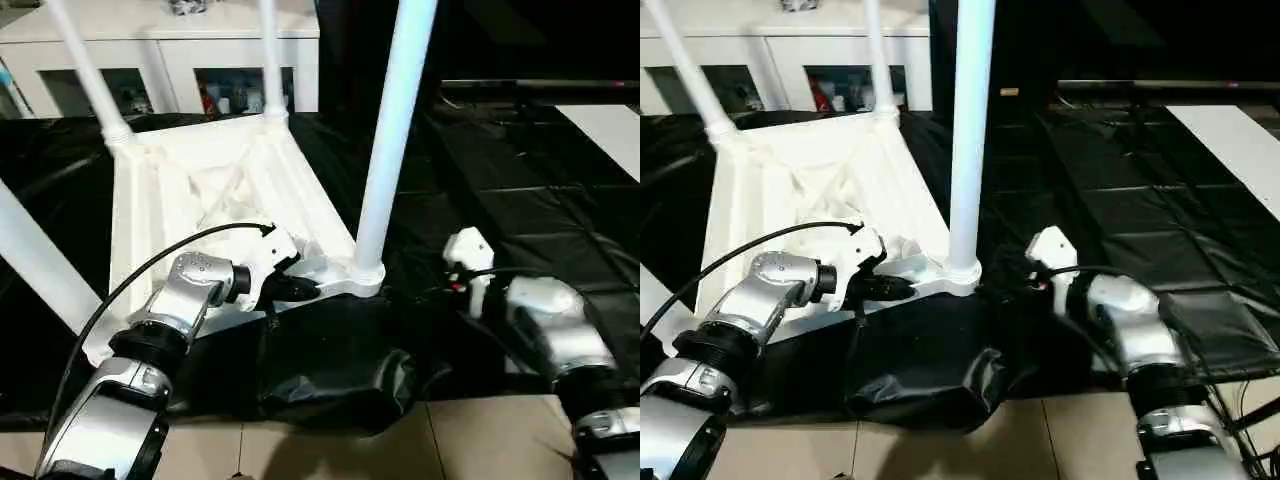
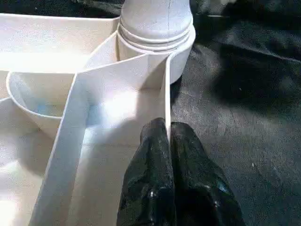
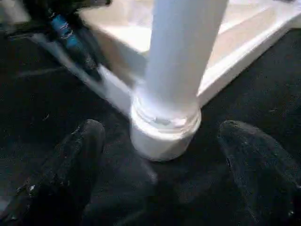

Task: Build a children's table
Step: Rotate leg to tighten

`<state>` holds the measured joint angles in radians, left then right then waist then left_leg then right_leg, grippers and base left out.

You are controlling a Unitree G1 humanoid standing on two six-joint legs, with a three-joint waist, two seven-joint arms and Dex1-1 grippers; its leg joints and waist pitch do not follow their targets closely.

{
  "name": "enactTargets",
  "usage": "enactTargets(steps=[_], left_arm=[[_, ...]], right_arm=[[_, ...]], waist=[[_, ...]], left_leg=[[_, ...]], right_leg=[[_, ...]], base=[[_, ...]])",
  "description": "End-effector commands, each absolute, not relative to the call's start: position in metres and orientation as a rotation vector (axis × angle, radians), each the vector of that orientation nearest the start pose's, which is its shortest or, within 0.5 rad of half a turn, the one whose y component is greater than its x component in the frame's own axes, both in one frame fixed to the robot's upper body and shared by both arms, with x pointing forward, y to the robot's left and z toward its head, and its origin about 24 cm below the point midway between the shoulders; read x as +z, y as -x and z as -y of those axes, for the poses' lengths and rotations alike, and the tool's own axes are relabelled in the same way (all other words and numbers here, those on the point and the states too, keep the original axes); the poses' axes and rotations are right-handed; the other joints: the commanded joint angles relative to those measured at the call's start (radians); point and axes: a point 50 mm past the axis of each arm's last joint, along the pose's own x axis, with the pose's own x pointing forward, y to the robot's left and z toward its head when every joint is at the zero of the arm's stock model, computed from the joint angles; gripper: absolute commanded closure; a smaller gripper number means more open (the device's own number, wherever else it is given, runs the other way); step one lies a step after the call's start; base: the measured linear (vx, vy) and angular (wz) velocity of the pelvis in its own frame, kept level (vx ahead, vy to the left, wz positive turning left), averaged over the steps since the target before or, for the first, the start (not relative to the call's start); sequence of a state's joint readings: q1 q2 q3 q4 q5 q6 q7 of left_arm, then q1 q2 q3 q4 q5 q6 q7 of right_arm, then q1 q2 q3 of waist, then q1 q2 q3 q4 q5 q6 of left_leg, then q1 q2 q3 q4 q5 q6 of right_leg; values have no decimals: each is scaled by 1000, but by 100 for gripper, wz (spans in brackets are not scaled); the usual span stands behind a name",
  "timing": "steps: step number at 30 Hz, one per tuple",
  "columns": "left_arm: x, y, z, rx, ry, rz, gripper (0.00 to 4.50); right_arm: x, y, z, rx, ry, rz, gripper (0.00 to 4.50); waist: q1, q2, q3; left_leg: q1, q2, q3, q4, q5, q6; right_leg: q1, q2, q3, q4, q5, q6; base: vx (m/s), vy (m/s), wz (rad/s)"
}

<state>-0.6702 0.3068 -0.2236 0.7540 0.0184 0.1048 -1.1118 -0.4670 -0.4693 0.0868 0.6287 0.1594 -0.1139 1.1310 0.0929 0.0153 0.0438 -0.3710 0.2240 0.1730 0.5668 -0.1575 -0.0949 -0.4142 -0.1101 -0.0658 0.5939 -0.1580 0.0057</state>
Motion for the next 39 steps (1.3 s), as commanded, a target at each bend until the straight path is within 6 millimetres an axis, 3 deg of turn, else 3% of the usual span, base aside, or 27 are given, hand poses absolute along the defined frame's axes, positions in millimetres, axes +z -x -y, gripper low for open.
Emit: enactTargets(steps=[1, 5, 9, 15, 17, 18, 19, 20, 21, 22, 24, 26, 28, 30, 32, 34, 38, 39], left_arm=[[43, -328, -134, -1212, -301, -470, 450], [45, -327, -130, -1239, -291, -463, 450], [45, -323, -127, -1306, -275, -471, 450], [47, -314, -125, -1396, -266, -490, 450], [47, -317, -125, -1355, -286, -467, 450], [48, -321, -125, -1310, -303, -433, 450], [48, -321, -125, -1305, -305, -428, 450], [49, -324, -124, -1282, -315, -408, 450], [52, -330, -124, -1206, -329, -357, 450], [56, -334, -123, -1159, -321, -322, 450], [72, -341, -122, -1078, -238, -222, 395], [76, -339, -121, -1092, -211, -198, 392], [84, -332, -120, -1128, -166, -140, 365], [93, -325, -119, -1156, -119, -85, 350], [102, -312, -118, -1205, -69, -57, 351], [103, -298, -117, -1254, -48, -73, 327], [91, -272, -118, -1309, -25, -170, 327], [88, -267, -120, -1295, -1, -198, 327]], right_arm=[[53, -301, 205, 1113, 279, -263, 37], [52, -301, 207, 1063, 268, -248, 37], [55, -308, 199, 1025, 238, -204, 37], [57, -310, 186, 1065, 230, -185, 37], [57, -309, 182, 1088, 228, -184, 37], [57, -307, 180, 1104, 230, -186, 37], [56, -307, 180, 1106, 230, -186, 37], [56, -307, 179, 1111, 232, -188, 37], [55, -305, 180, 1114, 239, -192, 37], [55, -304, 181, 1113, 241, -194, 37], [57, -299, 190, 1102, 247, -198, 29], [58, -297, 193, 1100, 249, -199, 29], [59, -291, 196, 1107, 260, -206, 29], [59, -285, 198, 1123, 265, -214, 29], [62, -280, 197, 1144, 254, -207, 29], [65, -278, 191, 1157, 221, -181, 29], [70, -280, 165, 1185, 155, -114, 29], [71, -280, 157, 1196, 131, -106, 29]], waist=[[6, -20, -64], [5, -20, -63], [3, -10, -64], [12, -9, -70], [18, -8, -69], [21, -8, -68], [19, -20, -68], [22, -15, -66], [19, -21, -64], [21, -20, -63], [23, -22, -62], [25, -19, -65], [20, -9, -62], [18, -17, -60], [19, -6, -64], [13, -4, -64], [4, -1, -60], [0, -7, -57]], left_leg=[[1, -3, 17, -57, -257, 87], [-3, -7, 17, -56, -250, 89], [4, -6, 16, -58, -273, 68], [4, -2, 18, -53, -216, 87], [4, -2, 19, -51, -218, 93], [4, -2, 19, -52, -227, 91], [1, -3, 20, -52, -231, 93], [2, -2, 18, -55, -245, 86], [2, -2, 19, -56, -261, 80], [3, -4, 18, -56, -268, 76], [4, -4, 17, -56, -278, 68], [0, -3, 16, -57, -258, 66], [-3, -2, 12, -60, -269, 57], [-2, -2, 15, -58, -276, 67], [-1, 3, 13, -58, -254, 70], [-1, 5, 13, -59, -251, 80], [-1, 4, 13, -63, -283, 71], [3, 2, 15, -64, -311, 63]], right_leg=[[55, -16, 21, -68, -259, -213], [57, -16, 20, -67, -253, -212], [52, -16, 21, -71, -277, -209], [54, -12, 21, -53, -125, -260], [55, -12, 21, -53, -123, -261], [55, -14, 21, -54, -138, -255], [57, -14, 21, -56, -148, -248], [56, -17, 21, -59, -189, -235], [55, -17, 22, -64, -223, -221], [54, -18, 22, -65, -244, -212], [55, -20, 24, -71, -294, -184], [56, -22, 23, -70, -284, -188], [56, -17, 20, -67, -255, -199], [56, -15, 21, -66, -234, -210], [59, -14, 23, -55, -187, -228], [58, -10, 22, -54, -154, -241], [53, -8, 22, -57, -201, -231], [49, -6, 22, -64, -242, -218]], base=[[0, 0, 0], [0, 0, 0], [0, 0, 0], [0, 0, 0], [0, 0, 0], [0, 0, 0], [0, 0, 0], [0, 0, 0], [0, 0, 0], [0, 0, 0], [0, 0, 0], [0, 0, 0], [0, 0, 0], [0, 0, 0], [0, 0, 0], [0, 0, 0], [0, 0, 0], [0, 0, 0]])
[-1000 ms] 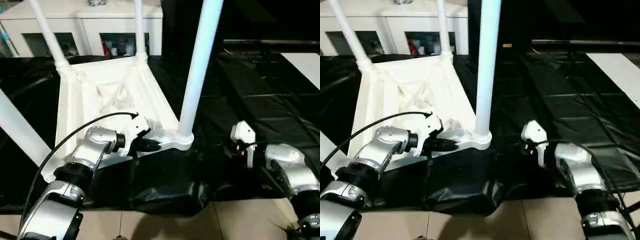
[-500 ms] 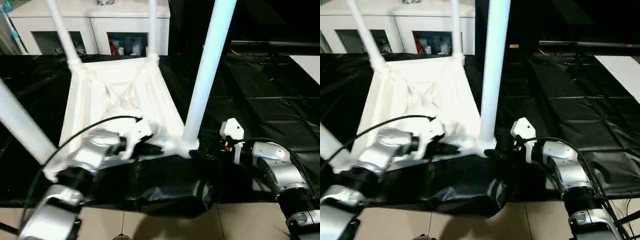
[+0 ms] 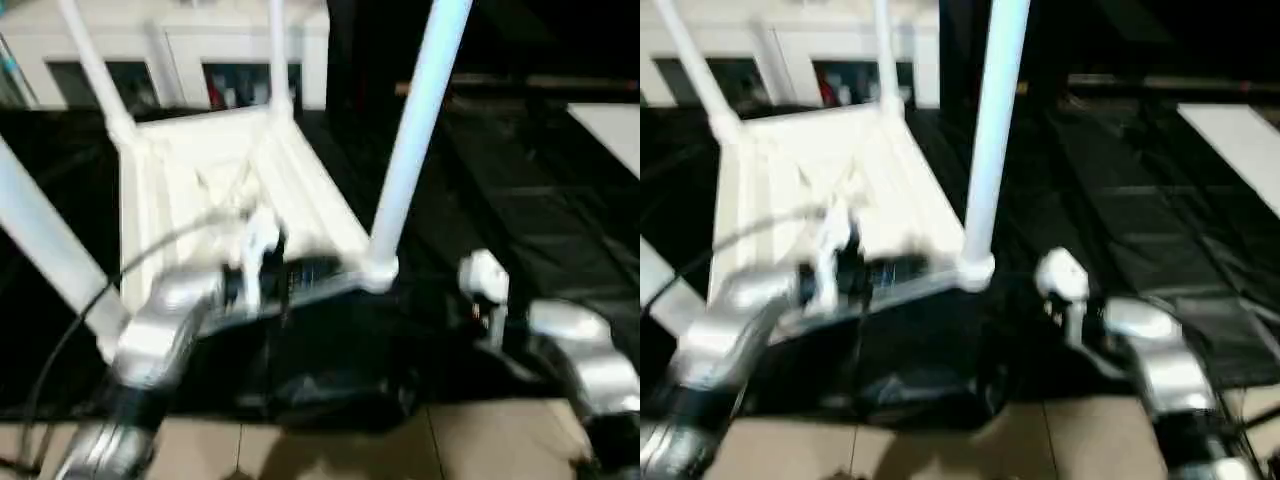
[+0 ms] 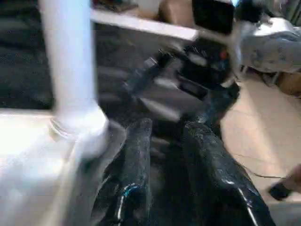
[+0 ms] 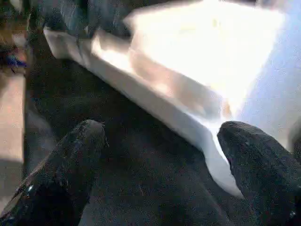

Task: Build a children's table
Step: Rotate leg to tighten, then rotate table base

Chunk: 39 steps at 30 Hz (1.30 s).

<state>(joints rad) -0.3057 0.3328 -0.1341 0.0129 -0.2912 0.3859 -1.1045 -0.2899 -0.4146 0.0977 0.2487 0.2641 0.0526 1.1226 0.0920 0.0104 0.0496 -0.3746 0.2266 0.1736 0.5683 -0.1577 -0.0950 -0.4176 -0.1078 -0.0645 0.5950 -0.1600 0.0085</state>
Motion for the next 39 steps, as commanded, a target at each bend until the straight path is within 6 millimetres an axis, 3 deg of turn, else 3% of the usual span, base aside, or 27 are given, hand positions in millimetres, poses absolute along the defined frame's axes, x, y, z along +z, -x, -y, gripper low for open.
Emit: enactTargets(steps=[1, 3, 4, 6, 9, 11, 12, 17, 18, 21, 27, 32, 34, 36, 39], left_arm=[[86, -265, -121, -1291, 6, -207, 327], [86, -264, -121, -1288, 9, -213, 294], [83, -258, -124, -1275, 18, -238, 293], [81, -249, -131, -1213, 40, -256, 273], [78, -243, -138, -1166, 48, -273, 258], [75, -236, -145, -1130, 55, -289, 244], [73, -233, -150, -1114, 62, -299, 228], [68, -223, -166, -1071, 59, -327, 228], [68, -221, -169, -1064, 64, -333, 228], [72, -218, -177, -1048, 67, -334, 228], [77, -216, -183, -1040, 78, -308, 228], [78, -215, -182, -1041, 90, -295, 228], [78, -214, -181, -1043, 95, -296, 228], [78, -213, -180, -1051, 103, -300, 228], [78, -208, -183, -1065, 114, -309, 228]], right_arm=[[71, -280, 155, 1201, 122, -105, 29], [71, -280, 153, 1204, 117, -105, 29], [70, -281, 146, 1212, 100, -104, 29], [68, -285, 136, 1181, 86, -98, 29], [67, -289, 128, 1147, 64, -89, 29], [66, -293, 121, 1107, 43, -77, 29], [66, -297, 118, 1069, 34, -72, 29], [62, -306, 105, 964, -36, -62, 29], [61, -308, 103, 947, -37, -57, 29], [61, -317, 102, 868, -42, -43, 29], [66, -343, 120, 629, -47, -36, 29], [73, -362, 148, 489, 37, -49, 29], [77, -368, 159, 456, 63, -55, 29], [80, -372, 169, 421, 79, -60, 29], [88, -383, 195, 303, 126, -80, 29]], waist=[[-1, -2, -61], [0, 3, -59], [1, -2, -59], [-3, 2, -57], [-7, 2, -56], [-9, 4, -55], [-9, 6, -56], [-11, 12, -55], [-7, 14, -56], [-11, 14, -57], [-9, 14, -58], [-12, 6, -62], [-7, 5, -59], [-5, 3, -60], [-7, -2, -58]], left_leg=[[7, -2, 13, -67, -328, 53], [12, -2, 13, -69, -349, 42], [15, -2, 12, -69, -367, 28], [5, 0, 7, -74, -361, 18], [11, -3, 10, -73, -370, 11], [7, -4, 7, -76, -374, 7], [14, -5, 8, -74, -389, 0], [15, -7, 5, -78, -403, -14], [21, -5, 7, -76, -406, -18], [13, -7, 4, -80, -390, -23], [20, -10, 10, -74, -373, -25], [16, -11, 12, -68, -343, -21], [25, -12, 17, -63, -357, -14], [24, -13, 19, -60, -357, -12], [14, -16, 17, -58, -356, -15]], right_leg=[[51, -9, 22, -69, -276, -210], [46, -9, 23, -74, -307, -200], [45, -9, 24, -75, -332, -185], [50, -14, 24, -70, -344, -172], [43, -10, 26, -77, -354, -161], [46, -11, 25, -75, -363, -158], [40, -9, 25, -80, -380, -150], [38, -6, 26, -79, -378, -143], [34, -5, 28, -78, -358, -148], [42, -6, 27, -69, -322, -160], [39, -4, 30, -68, -306, -164], [43, -5, 29, -60, -280, -175], [36, -2, 30, -65, -302, -174], [36, -1, 32, -63, -309, -174], [39, 0, 30, -61, -341, -160]], base=[[0, 0, 0], [0, 0, 0], [0, 0, 0], [0, 0, 0], [0, 0, 0], [0, 0, 0], [0, 0, 0], [0, 0, 0], [0, 0, 0], [0, 0, 0], [0, 0, 0], [0, 0, 0], [0, 0, 0], [0, 0, 0], [0, 0, 0]])
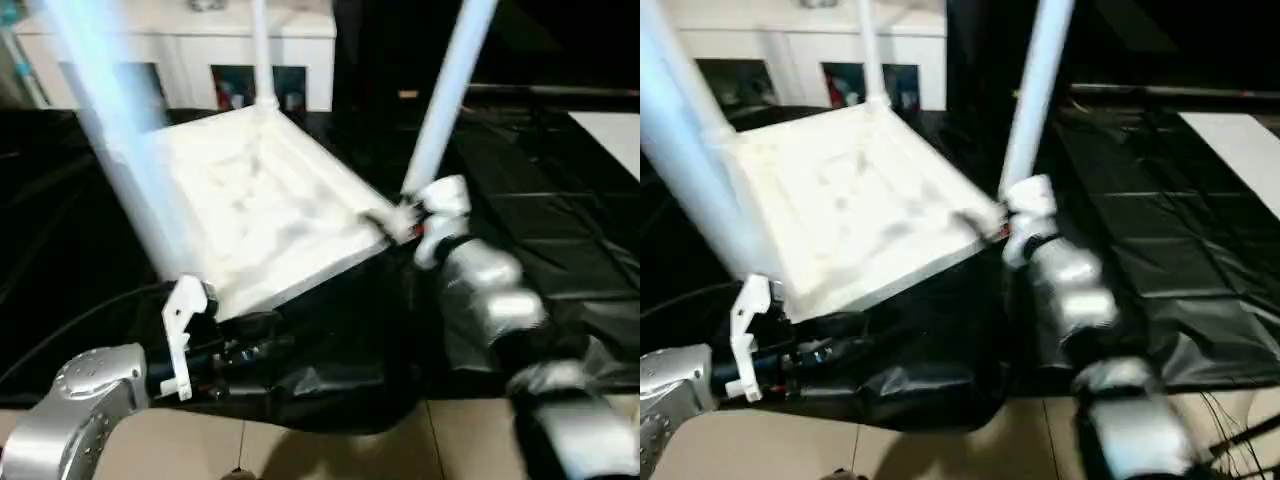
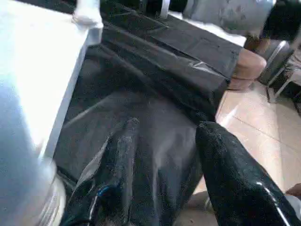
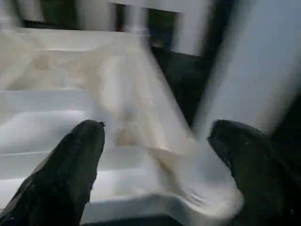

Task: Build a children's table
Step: Rotate table base

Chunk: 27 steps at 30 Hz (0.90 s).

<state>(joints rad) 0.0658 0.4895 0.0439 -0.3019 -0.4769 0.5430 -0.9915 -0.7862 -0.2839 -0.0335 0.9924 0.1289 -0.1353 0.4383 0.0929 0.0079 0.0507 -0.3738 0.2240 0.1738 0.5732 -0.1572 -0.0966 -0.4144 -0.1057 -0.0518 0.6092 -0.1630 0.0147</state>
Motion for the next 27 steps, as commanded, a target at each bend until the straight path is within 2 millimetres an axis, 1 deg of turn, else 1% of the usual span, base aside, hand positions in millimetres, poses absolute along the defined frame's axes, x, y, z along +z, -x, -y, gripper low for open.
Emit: enactTargets(steps=[1, 2, 3, 4, 5, 6, 7, 8, 9, 10, 11, 12, 13, 14, 15, 16, 17, 18, 19, 21, 22, 23, 24, 25, 26, 27], left_arm=[[78, -208, -183, -1065, 114, -310, 228], [78, -206, -185, -1065, 113, -313, 228], [78, -205, -186, -1064, 113, -313, 228], [78, -204, -187, -1060, 114, -310, 228], [78, -204, -187, -1060, 114, -310, 228], [80, -204, -189, -1049, 118, -301, 228], [85, -208, -195, -1014, 126, -258, 228], [88, -209, -196, -1005, 143, -246, 228], [92, -212, -199, -998, 180, -230, 228], [94, -212, -200, -999, 195, -227, 228], [97, -213, -201, -1000, 217, -222, 209], [101, -213, -205, -1009, 253, -224, 198], [101, -210, -208, -1016, 256, -249, 198], [101, -210, -208, -1017, 256, -249, 192], [99, -206, -213, -1027, 263, -292, 189], [98, -204, -215, -1031, 268, -308, 189], [95, -198, -220, -1038, 274, -351, 172], [94, -195, -223, -1038, 276, -374, 155], [93, -193, -226, -1032, 271, -391, 155], [93, -191, -230, -1022, 273, -407, 149], [93, -189, -236, -1004, 255, -428, 135], [93, -188, -240, -991, 242, -441, 119], [98, -191, -248, -956, 216, -425, 112], [101, -194, -252, -935, 185, -395, 110], [107, -200, -254, -921, 155, -350, 103], [109, -203, -255, -917, 144, -327, 90]], right_arm=[[89, -383, 197, 290, 131, -83, 29], [92, -386, 206, 248, 147, -90, 29], [94, -387, 209, 238, 154, -92, 29], [95, -387, 209, 250, 158, -88, 29], [95, -387, 209, 250, 158, -88, 29], [97, -387, 208, 275, 157, -82, 29], [97, -386, 201, 358, 137, -70, 29], [95, -385, 198, 387, 136, -68, 29], [91, -382, 191, 446, 139, -70, 29], [89, -380, 189, 473, 141, -73, 29], [85, -378, 185, 513, 144, -78, 29], [76, -373, 180, 562, 168, -93, 29], [72, -370, 180, 570, 175, -101, 29], [71, -370, 180, 570, 175, -101, 29], [65, -367, 180, 575, 183, -112, 29], [64, -366, 180, 575, 187, -115, 29], [58, -363, 181, 571, 193, -125, 29], [56, -361, 182, 569, 195, -130, 29], [54, -360, 184, 566, 196, -137, 29], [52, -358, 185, 565, 198, -143, 29], [49, -357, 187, 560, 204, -152, 29], [47, -356, 188, 557, 209, -159, 29], [44, -354, 189, 550, 203, -175, 29], [41, -353, 188, 552, 199, -184, 29], [37, -352, 185, 548, 194, -203, 29], [34, -352, 183, 544, 192, -213, 29]], waist=[[-8, 1, -59], [-9, -3, -60], [-13, -9, -60], [-13, -6, -60], [-14, -6, -60], [-19, -11, -60], [-24, -14, -61], [-24, -14, -61], [-30, -16, -60], [-31, -15, -61], [-32, -15, -60], [-32, -12, -60], [-32, -11, -60], [-32, -11, -60], [-31, -12, -61], [-30, -6, -60], [-32, -6, -59], [-33, -4, -58], [-33, -4, -58], [-33, 0, -57], [-32, 0, -56], [-33, 0, -56], [-33, -2, -54], [-33, -2, -54], [-31, -6, -52], [-30, -5, -52]], left_leg=[[12, -14, 15, -62, -358, -15], [11, -14, 15, -61, -361, -14], [6, -15, 15, -61, -361, -13], [4, -16, 14, -60, -360, -11], [5, -15, 14, -59, -364, -10], [-2, -17, 12, -59, -353, -9], [-5, -18, 12, -58, -356, -5], [-5, -18, 12, -58, -356, -5], [-1, -17, 13, -56, -357, 3], [2, -16, 14, -55, -353, 7], [2, -16, 14, -55, -352, 10], [6, -15, 15, -54, -356, 10], [7, -14, 14, -55, -356, 11], [7, -14, 14, -55, -356, 11], [7, -13, 14, -56, -348, 14], [9, -13, 14, -56, -350, 13], [8, -13, 14, -57, -355, 13], [7, -13, 12, -59, -370, 8], [7, -13, 12, -59, -370, 8], [13, -11, 12, -59, -405, 1], [14, -11, 11, -59, -416, 0], [12, -12, 11, -59, -419, 1], [13, -13, 10, -60, -429, 1], [15, -13, 11, -59, -433, 0], [17, -13, 10, -60, -444, -2], [19, -13, 10, -60, -447, -4]], right_leg=[[36, -2, 17, -73, -342, -165], [36, -2, 17, -73, -350, -156], [38, -1, 17, -74, -355, -151], [39, -1, 19, -73, -359, -144], [37, 0, 20, -74, -360, -144], [42, 0, 21, -71, -353, -143], [43, 2, 22, -70, -354, -143], [43, 2, 22, -70, -354, -143], [38, 4, 23, -72, -347, -158], [37, 4, 24, -71, -333, -172], [36, 5, 24, -70, -328, -178], [34, 6, 25, -68, -320, -192], [34, 6, 25, -69, -318, -196], [34, 6, 25, -69, -318, -196], [36, 8, 24, -66, -301, -204], [34, 7, 24, -66, -300, -206], [34, 8, 24, -67, -307, -204], [35, 9, 23, -68, -327, -197], [35, 9, 23, -68, -327, -197], [30, 9, 25, -70, -335, -198], [29, 9, 25, -71, -342, -197], [30, 9, 24, -71, -346, -194], [30, 9, 24, -73, -367, -186], [28, 9, 25, -75, -374, -184], [26, 7, 25, -79, -402, -176], [25, 7, 25, -81, -411, -173]], base=[[0, 0, 0], [0, 0, 0], [0, 0, 0], [0, 0, 0], [0, 0, 0], [0, 0, 0], [0, 0, 0], [0, 0, 0], [0, 0, 0], [0, 0, 0], [0, 0, 0], [0, 0, 0], [0, 0, 0], [0, 0, 0], [0, 0, 0], [0, 0, 0], [0, 0, 0], [0, 0, 0], [0, 0, 0], [0, 0, 0], [0, 0, 0], [0, 0, 0], [0, 0, 0], [0, 0, 0], [0, 0, 0], [0, 0, 0]])
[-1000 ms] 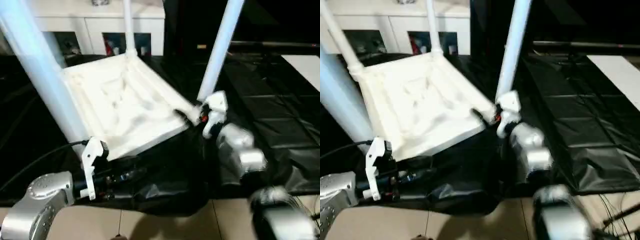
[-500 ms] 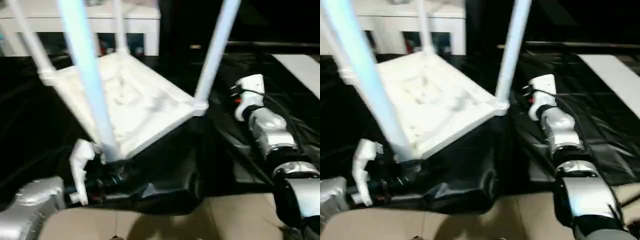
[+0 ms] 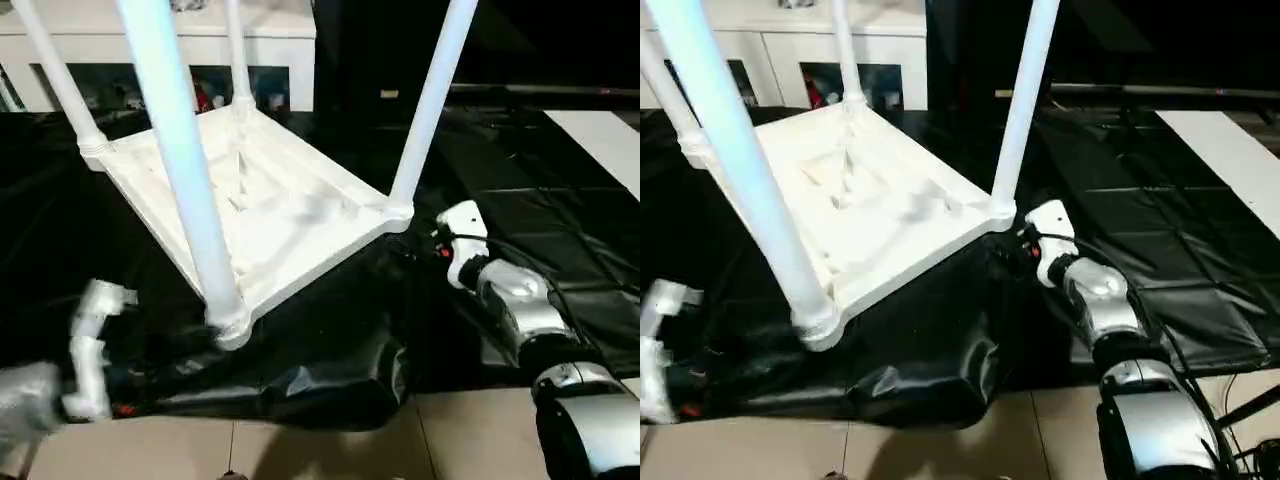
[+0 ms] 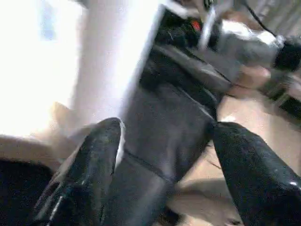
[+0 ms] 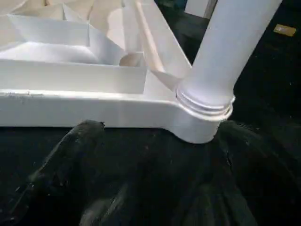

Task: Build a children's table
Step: Rotate table base

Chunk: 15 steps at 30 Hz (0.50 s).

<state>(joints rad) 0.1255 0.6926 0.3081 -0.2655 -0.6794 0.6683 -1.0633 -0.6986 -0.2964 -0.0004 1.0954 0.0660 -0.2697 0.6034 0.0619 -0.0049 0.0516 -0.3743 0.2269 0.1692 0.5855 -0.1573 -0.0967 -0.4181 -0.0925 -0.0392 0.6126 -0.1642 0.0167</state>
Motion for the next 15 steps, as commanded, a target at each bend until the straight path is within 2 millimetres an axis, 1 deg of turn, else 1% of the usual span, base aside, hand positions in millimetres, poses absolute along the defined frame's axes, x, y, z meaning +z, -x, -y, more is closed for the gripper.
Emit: enactTargets(steps=[1, 2, 3, 4, 5, 6, 7, 8, 9, 10, 11, 12, 13, 14, 15], left_arm=[[112, -205, -254, -925, 141, -311, 78], [114, -208, -252, -934, 140, -290, 78], [114, -208, -252, -935, 140, -287, 65], [119, -216, -245, -967, 154, -248, 65], [119, -216, -245, -967, 154, -248, 58], [120, -220, -242, -975, 152, -231, 47], [121, -224, -238, -989, 156, -212, 37], [123, -227, -235, -1000, 154, -198, 30], [124, -231, -232, -1013, 152, -187, 27], [124, -235, -228, -1021, 145, -182, 17], [123, -240, -226, -1021, 127, -178, 17], [123, -242, -225, -1019, 118, -175, 7], [123, -242, -225, -1019, 118, -175, 7], [122, -247, -222, -1005, 109, -168, 7], [121, -251, -221, -992, 104, -163, 7]], right_arm=[[32, -351, 182, 536, 192, -225, 29], [29, -351, 180, 516, 198, -242, 29], [28, -351, 180, 513, 199, -244, 29], [21, -351, 176, 463, 217, -281, 29], [21, -351, 176, 463, 217, -281, 29], [19, -351, 174, 449, 215, -292, 29], [18, -351, 170, 449, 211, -296, 29], [17, -351, 167, 453, 209, -296, 29], [17, -351, 164, 458, 209, -294, 29], [17, -351, 159, 467, 207, -288, 29], [18, -352, 155, 471, 206, -283, 29], [18, -353, 153, 472, 206, -282, 29], [18, -353, 153, 472, 206, -282, 29], [18, -353, 148, 478, 197, -280, 29], [18, -353, 145, 484, 191, -278, 29]], waist=[[1, 9, -53], [0, 9, -53], [0, 10, -52], [-1, 8, -52], [0, 10, -52], [0, 9, -53], [-1, 9, -53], [1, 13, -54], [1, 12, -53], [2, 14, -53], [2, 15, -54], [2, 15, -54], [2, 14, -54], [1, 15, -54], [1, 15, -54]], left_leg=[[20, -16, 14, -73, -450, -8], [17, -15, 11, -75, -453, -14], [19, -15, 11, -76, -462, -21], [19, -16, 11, -75, -463, -25], [20, -16, 10, -76, -463, -28], [24, -17, 12, -74, -471, -31], [22, -17, 11, -74, -471, -32], [24, -17, 11, -74, -475, -34], [25, -17, 11, -75, -484, -35], [25, -17, 9, -76, -493, -37], [23, -17, 8, -76, -494, -39], [24, -17, 8, -77, -494, -39], [25, -16, 8, -76, -494, -39], [20, -16, 6, -78, -490, -41], [24, -17, 8, -76, -493, -42]], right_leg=[[28, -7, 13, -83, -412, -174], [31, -9, 12, -82, -418, -172], [29, -9, 12, -83, -430, -168], [29, -10, 13, -83, -436, -166], [27, -10, 12, -83, -441, -164], [24, -10, 13, -85, -440, -163], [26, -10, 13, -83, -440, -162], [25, -10, 13, -85, -446, -159], [23, -10, 12, -87, -452, -156], [23, -11, 12, -87, -460, -153], [25, -12, 11, -87, -460, -151], [25, -12, 12, -87, -459, -149], [24, -12, 12, -88, -457, -149], [28, -14, 12, -84, -454, -151], [25, -11, 12, -87, -457, -146]], base=[[0, 0, 0], [0, 0, 0], [0, 0, 0], [0, 0, 0], [0, 0, 0], [0, 0, 0], [0, 0, 0], [0, 0, 0], [0, 0, 0], [0, 0, 0], [0, 0, 0], [0, 0, 0], [0, 0, 0], [0, 0, 0], [0, 0, 0]])
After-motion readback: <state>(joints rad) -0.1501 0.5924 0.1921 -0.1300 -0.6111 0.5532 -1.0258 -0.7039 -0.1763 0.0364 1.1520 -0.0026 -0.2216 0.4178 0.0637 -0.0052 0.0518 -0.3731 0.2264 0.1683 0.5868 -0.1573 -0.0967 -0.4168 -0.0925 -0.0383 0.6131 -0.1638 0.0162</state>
